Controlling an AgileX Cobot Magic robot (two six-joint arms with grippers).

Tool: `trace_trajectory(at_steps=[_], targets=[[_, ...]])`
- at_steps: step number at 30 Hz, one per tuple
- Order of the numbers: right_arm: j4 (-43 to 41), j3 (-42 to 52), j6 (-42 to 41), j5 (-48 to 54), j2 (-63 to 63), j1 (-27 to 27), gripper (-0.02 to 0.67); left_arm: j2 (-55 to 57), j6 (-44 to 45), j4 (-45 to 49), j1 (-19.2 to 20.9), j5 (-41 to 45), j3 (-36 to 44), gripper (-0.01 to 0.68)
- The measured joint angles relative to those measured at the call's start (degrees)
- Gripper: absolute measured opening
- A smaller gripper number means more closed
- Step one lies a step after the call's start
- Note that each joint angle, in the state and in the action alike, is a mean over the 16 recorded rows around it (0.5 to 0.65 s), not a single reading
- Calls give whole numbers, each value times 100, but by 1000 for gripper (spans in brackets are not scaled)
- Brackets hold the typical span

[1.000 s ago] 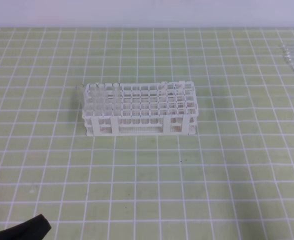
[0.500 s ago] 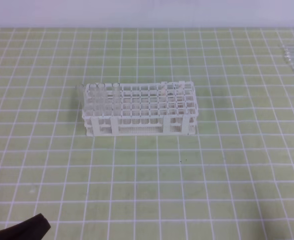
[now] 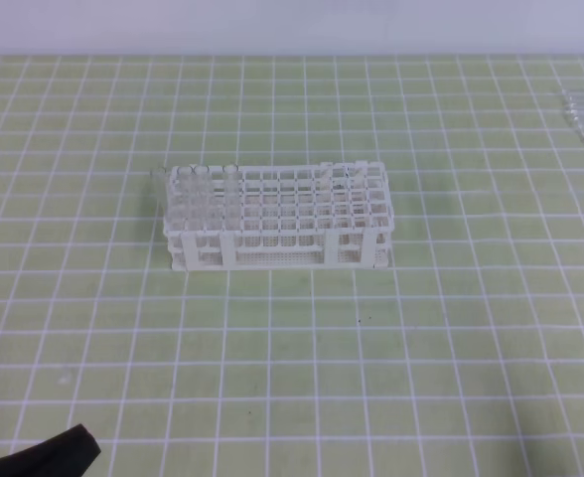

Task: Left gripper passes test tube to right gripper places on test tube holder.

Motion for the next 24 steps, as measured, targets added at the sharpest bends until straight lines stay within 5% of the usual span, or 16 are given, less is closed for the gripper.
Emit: trace_trajectory(at_steps=[14, 24], targets=[[2, 0, 0, 0, 7, 0, -16, -1, -8, -7, 209, 278, -4, -1], [2, 0, 0, 0, 7, 0, -16, -2, -324, 1, 1413, 443, -3, -2]])
